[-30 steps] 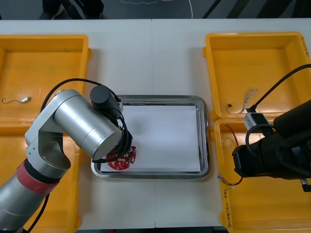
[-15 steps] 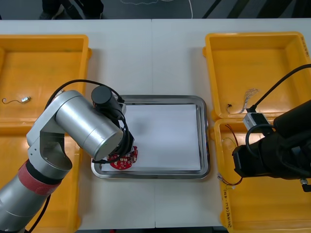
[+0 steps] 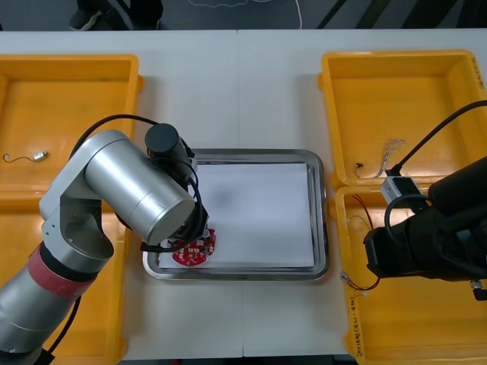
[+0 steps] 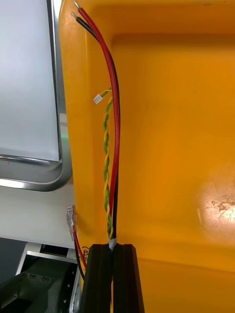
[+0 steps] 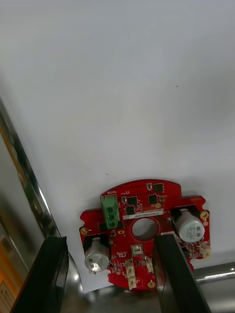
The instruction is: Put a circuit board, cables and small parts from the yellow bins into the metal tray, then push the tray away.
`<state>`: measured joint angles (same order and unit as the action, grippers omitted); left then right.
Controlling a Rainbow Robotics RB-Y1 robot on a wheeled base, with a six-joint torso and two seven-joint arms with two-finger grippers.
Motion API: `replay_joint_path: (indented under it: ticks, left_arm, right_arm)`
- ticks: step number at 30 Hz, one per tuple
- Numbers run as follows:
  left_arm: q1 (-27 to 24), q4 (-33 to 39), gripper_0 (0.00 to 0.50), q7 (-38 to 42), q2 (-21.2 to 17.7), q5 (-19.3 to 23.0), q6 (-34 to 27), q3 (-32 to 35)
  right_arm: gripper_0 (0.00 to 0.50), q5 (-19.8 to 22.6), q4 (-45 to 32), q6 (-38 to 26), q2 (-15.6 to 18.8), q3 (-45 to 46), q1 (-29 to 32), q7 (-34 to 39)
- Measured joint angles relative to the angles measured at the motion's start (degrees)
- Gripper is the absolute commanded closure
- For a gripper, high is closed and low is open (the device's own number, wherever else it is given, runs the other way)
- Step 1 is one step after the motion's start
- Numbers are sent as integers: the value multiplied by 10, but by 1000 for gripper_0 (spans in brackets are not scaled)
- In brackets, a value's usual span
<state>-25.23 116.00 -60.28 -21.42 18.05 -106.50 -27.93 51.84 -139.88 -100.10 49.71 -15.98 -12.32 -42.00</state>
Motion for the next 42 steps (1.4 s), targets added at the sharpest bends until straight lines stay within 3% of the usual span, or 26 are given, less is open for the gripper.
replay_joint_path:
  ticks: [4, 14, 21, 32, 38, 42]
  left_arm:
    - [-9, 43, 0, 0, 0, 17, -29, 23]
    - [-9, 167, 0, 0, 0, 72, -31, 122]
    - [-9, 205, 0, 0, -11, 92, -31, 172]
    - [-9, 205, 0, 0, -80, 169, -32, 260]
    - [-9, 172, 0, 0, -103, 195, -32, 322]
    - [-10, 144, 0, 0, -116, 196, -32, 347]
  right_arm:
    - [500, 0, 0, 0, 0, 0, 0, 0]
    - [500, 5, 0, 0, 0, 0, -1, -1]
    - [500, 32, 0, 0, 0, 0, -9, -2]
    - [500, 28, 0, -7, -2, -51, -51, -50]
    - [500, 15, 2, -12, -19, -92, -84, -58]
    - [500, 8, 20, -15, -37, -111, -106, -133]
